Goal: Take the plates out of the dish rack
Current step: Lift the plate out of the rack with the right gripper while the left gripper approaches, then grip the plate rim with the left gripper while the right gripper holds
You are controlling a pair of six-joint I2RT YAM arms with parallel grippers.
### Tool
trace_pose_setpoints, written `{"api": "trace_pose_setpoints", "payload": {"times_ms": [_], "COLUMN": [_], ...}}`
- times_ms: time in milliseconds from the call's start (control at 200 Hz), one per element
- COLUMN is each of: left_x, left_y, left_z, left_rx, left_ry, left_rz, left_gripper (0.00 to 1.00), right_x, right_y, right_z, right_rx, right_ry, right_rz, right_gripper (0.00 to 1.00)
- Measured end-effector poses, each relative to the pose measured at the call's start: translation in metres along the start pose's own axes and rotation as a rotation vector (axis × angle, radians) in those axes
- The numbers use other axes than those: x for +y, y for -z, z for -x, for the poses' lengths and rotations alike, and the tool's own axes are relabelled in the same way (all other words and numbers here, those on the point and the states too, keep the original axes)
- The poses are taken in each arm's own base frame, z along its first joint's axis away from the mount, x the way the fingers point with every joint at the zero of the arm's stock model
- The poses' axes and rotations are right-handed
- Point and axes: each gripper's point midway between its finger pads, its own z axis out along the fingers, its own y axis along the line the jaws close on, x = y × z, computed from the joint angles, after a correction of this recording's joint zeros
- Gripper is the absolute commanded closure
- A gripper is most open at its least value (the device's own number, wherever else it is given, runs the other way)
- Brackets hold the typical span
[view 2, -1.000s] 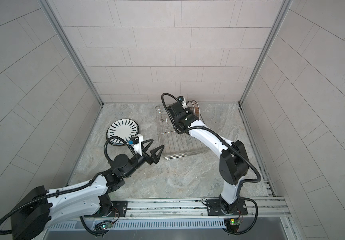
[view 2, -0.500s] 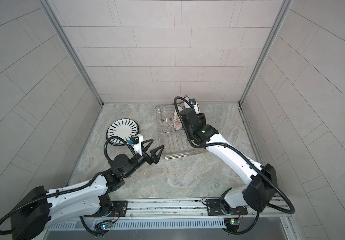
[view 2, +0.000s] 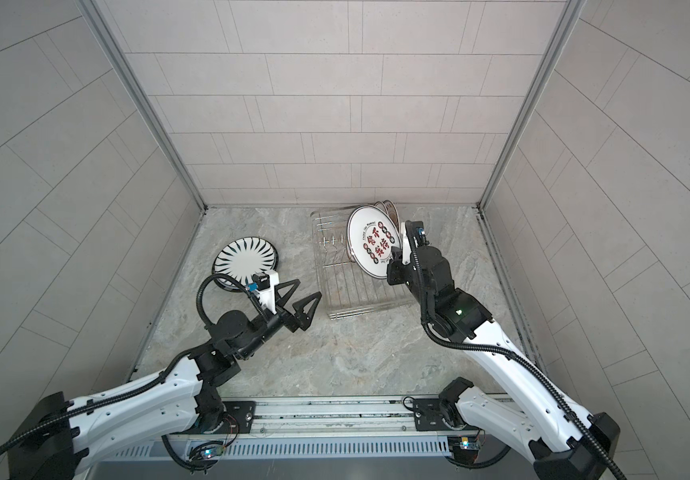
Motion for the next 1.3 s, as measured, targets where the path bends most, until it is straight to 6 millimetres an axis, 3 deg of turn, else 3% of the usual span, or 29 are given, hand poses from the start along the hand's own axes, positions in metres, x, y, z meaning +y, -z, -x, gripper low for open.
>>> {"api": "trace_pose_setpoints", "payload": {"times_ms": [170, 410, 545, 836, 941, 1031, 1111, 1301], "left_x": [0.003, 0.018, 0.016, 0.008, 0.006, 0.005, 0.005, 0.009], "left_y": [0.01, 0.003, 0.0, -0.003, -0.004, -0.004, -0.004, -0.001], "left_z": [0.011, -0.008, -0.016, -0.013, -0.014, -0.012, -0.009, -0.009], "left_rx": [-0.031, 0.029, 0.047, 0.037, 0.04, 0.035, 0.021, 0.008], "left_ry": [0.039, 0.142, 0.185, 0.237, 0.254, 0.271, 0.27, 0.302], "left_rz": [-0.03, -0.044, -0.075, -0.124, -0.134, -0.142, -0.143, -0.127], "left_gripper": [0.0, 0.0, 0.14, 0.41, 0.58, 0.64, 0.78, 0.8], "right_x": [0.029, 0.061, 0.072, 0.08, 0.082, 0.083, 0.084, 0.09], "right_y": [0.002, 0.004, 0.007, 0.009, 0.008, 0.007, 0.006, 0.001], "right_z": [-0.021, -0.04, -0.042, -0.045, -0.047, -0.05, -0.051, -0.052], "right_rx": [0.032, 0.064, 0.066, 0.057, 0.061, 0.065, 0.071, 0.077], "right_ry": [-0.077, -0.175, -0.205, -0.216, -0.217, -0.217, -0.222, -0.232], "right_rz": [0.198, 0.411, 0.487, 0.545, 0.559, 0.567, 0.571, 0.596], "right_gripper": [0.95, 0.95, 0.95, 0.94, 0.94, 0.94, 0.94, 0.92]}}
